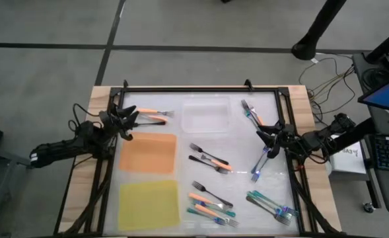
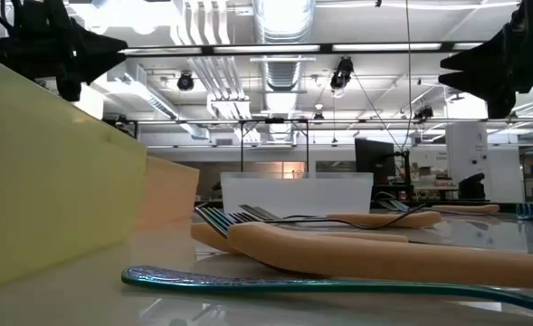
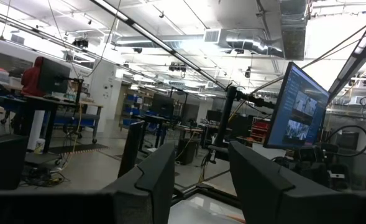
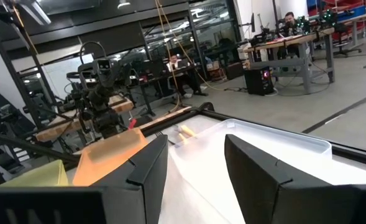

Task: Sort silverware by color (type)
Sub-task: Put the orange fork into the transparent bin

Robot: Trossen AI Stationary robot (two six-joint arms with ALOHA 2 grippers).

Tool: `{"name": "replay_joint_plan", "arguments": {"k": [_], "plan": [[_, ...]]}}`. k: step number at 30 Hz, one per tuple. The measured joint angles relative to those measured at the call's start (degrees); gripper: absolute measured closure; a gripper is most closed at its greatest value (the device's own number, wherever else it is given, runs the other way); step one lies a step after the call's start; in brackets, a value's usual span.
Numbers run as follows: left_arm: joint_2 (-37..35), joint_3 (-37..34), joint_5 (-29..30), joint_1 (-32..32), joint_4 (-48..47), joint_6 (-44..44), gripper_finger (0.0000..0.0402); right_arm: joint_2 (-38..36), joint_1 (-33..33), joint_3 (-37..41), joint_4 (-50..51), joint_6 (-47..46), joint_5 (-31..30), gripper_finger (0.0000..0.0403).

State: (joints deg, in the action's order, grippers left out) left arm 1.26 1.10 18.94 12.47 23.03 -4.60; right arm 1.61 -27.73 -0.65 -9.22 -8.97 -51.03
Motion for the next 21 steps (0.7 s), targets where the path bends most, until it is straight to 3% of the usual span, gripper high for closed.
{"name": "replay_joint_plan", "arguments": {"k": [6, 15, 21], "plan": [[0.0, 0.0, 0.0, 0.0, 0.0, 0.0, 0.0269, 0.0, 0.0, 0.0, -2.4, 1.9, -0.2, 0.0252], [0.0, 0.0, 0.0, 0.0, 0.0, 0.0, 0.0269, 0.0, 0.0, 0.0, -10.0, -3.9, 1.5, 0.0252], [0.0, 0.0, 0.0, 0.0, 0.0, 0.0, 0.0269, 0.0, 0.0, -0.6, -17.9, 2.0, 0.0, 0.0252]]}}
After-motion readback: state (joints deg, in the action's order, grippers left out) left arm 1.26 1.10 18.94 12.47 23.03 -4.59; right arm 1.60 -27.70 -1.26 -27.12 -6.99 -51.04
